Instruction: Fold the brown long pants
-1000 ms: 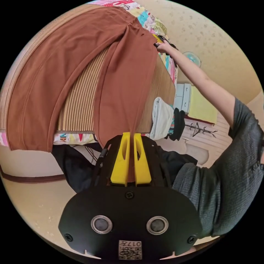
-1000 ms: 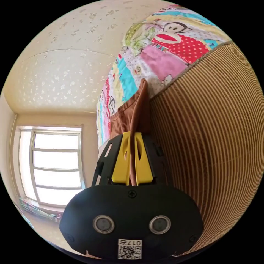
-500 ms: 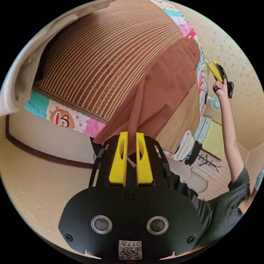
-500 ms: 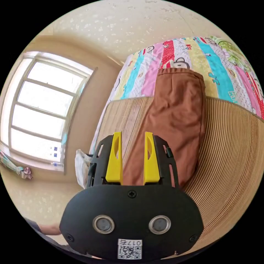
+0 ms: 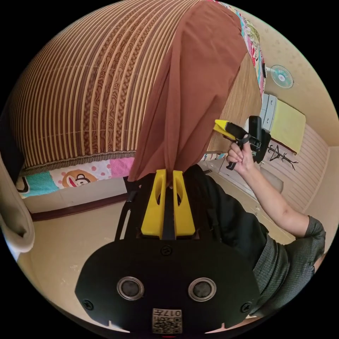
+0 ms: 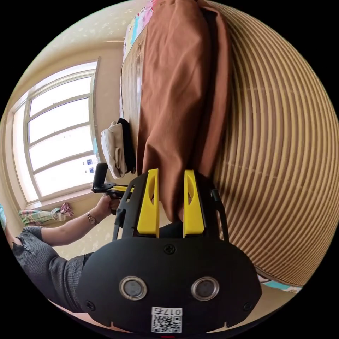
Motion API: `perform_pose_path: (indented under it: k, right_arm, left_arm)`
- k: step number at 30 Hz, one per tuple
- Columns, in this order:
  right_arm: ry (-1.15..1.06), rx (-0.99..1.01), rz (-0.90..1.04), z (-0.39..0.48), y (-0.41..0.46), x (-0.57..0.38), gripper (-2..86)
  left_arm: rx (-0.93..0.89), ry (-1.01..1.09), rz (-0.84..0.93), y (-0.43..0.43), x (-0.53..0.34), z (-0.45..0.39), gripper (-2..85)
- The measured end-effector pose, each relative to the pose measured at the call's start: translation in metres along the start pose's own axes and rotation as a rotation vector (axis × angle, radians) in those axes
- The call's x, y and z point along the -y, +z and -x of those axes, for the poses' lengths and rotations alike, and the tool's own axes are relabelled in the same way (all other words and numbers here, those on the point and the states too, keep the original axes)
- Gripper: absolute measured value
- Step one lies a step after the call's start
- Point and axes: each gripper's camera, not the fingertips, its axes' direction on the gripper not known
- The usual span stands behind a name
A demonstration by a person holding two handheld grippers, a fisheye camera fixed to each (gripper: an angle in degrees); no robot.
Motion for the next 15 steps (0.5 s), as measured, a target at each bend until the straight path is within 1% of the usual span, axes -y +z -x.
perform_pose_path:
  k: [1, 2, 3, 4, 5, 6, 7, 9, 11, 13, 15]
  right_arm:
    - [0.018, 0.048, 0.023, 0.004, 0.008, -0.007, 7.3]
    - [0.024, 0.052, 0.023, 0.008, 0.008, -0.011, 6.4]
    - [0.02, 0.051, -0.005, 0.018, 0.002, -0.021, 4.6]
    - [0.008, 0.074, -0.044, 0.03, -0.011, -0.032, 4.1]
    - [0.005, 0.098, -0.068, 0.036, -0.019, -0.039, 3.8]
    - [0.005, 0.147, -0.126, 0.048, -0.036, -0.055, 3.4]
    - [0.008, 0.17, -0.189, 0.06, -0.053, -0.074, 3.1]
    - [0.013, 0.137, -0.25, 0.075, -0.071, -0.097, 2.9]
    - [0.026, 0.055, -0.246, 0.083, -0.077, -0.109, 2.8]
    - [0.039, -0.064, -0.231, 0.081, -0.071, -0.11, 2.9]
    - [0.103, -0.147, -0.168, 0.066, -0.06, -0.101, 3.2]
  left_arm:
    - [-0.029, 0.005, 0.007, -0.004, -0.002, 0.0, 3.8]
    - [-0.106, 0.033, 0.014, -0.013, -0.008, 0.0, 3.6]
    - [-0.208, 0.083, 0.017, -0.022, -0.015, -0.001, 3.2]
    - [-0.268, 0.111, 0.015, -0.026, -0.019, -0.001, 3.1]
    - [-0.382, 0.154, 0.004, -0.035, -0.028, 0.003, 2.7]
    - [-0.454, 0.174, -0.021, -0.044, -0.039, 0.01, 2.5]
    - [-0.466, 0.173, -0.036, -0.048, -0.044, 0.015, 2.4]
    - [-0.446, 0.16, -0.071, -0.057, -0.062, 0.033, 1.8]
    - [-0.416, 0.133, -0.074, -0.054, -0.07, 0.044, 1.8]
    - [-0.304, 0.06, -0.086, -0.047, -0.077, 0.055, 1.9]
    - [-0.114, -0.032, -0.068, -0.037, -0.085, 0.058, 0.5]
